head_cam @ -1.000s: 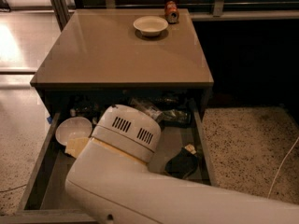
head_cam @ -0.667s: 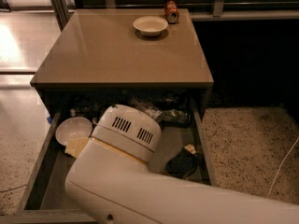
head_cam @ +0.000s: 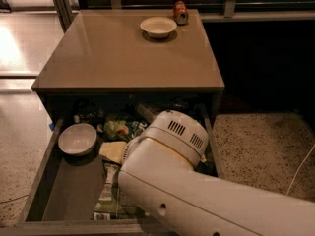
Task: Pick green jalapeno chip bag from top drawer and place on counter
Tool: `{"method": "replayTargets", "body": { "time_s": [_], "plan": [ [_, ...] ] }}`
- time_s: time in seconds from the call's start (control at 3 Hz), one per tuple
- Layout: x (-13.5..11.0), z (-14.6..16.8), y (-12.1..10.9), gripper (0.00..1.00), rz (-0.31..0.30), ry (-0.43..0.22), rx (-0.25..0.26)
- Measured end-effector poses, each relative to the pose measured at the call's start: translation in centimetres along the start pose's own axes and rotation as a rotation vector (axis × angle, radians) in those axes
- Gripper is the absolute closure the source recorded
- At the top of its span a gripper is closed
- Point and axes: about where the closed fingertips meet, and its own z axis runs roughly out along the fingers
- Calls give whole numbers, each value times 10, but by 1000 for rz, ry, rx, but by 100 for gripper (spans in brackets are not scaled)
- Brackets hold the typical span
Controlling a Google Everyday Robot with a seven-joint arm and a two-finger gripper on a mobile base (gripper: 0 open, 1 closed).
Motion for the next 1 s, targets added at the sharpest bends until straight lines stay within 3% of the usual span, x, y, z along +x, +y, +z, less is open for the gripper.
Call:
{"method": "replayTargets", "body": {
  "time_s": [0.67, 1.0],
  "plan": [
    [55, 41, 89, 0, 199, -25, -84],
    [64, 49, 102, 0, 231, -28, -101]
  ]
}}
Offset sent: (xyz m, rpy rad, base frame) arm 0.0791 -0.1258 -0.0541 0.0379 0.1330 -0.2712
